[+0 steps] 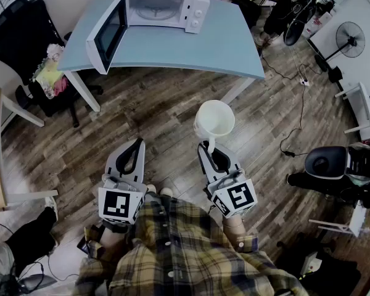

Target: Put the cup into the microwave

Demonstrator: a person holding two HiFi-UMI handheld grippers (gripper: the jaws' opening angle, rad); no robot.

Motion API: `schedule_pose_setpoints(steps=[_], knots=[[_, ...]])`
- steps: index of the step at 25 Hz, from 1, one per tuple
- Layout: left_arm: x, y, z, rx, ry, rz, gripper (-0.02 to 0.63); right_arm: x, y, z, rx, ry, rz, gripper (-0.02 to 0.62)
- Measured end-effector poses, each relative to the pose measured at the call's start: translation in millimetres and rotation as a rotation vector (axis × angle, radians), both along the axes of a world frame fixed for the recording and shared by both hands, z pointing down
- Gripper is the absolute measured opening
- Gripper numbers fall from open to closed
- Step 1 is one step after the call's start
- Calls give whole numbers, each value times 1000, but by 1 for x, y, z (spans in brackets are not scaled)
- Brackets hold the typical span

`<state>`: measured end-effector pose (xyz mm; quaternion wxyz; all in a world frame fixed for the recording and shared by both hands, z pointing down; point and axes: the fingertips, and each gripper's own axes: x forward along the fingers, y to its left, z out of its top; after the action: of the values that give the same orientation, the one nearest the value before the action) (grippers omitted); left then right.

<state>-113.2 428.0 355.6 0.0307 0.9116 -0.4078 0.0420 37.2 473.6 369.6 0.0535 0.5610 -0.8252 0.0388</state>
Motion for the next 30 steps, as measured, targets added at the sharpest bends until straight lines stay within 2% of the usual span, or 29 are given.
schedule_pose_setpoints(steps=[10,17,23,30], knots=[[8,13,4,1,-15,-43,-8,26,18,6,-20,-38,-1,49],[7,-2,7,3,-17,-59,-8,31,5,17,-42,-72,-5,49],[8,-46,10,6,-9,-50,-8,28,-44,18,-31,-63,-12,49],[16,-136,-1,26,-4,-9,-8,23,-129,4,8,-59,-9,49]])
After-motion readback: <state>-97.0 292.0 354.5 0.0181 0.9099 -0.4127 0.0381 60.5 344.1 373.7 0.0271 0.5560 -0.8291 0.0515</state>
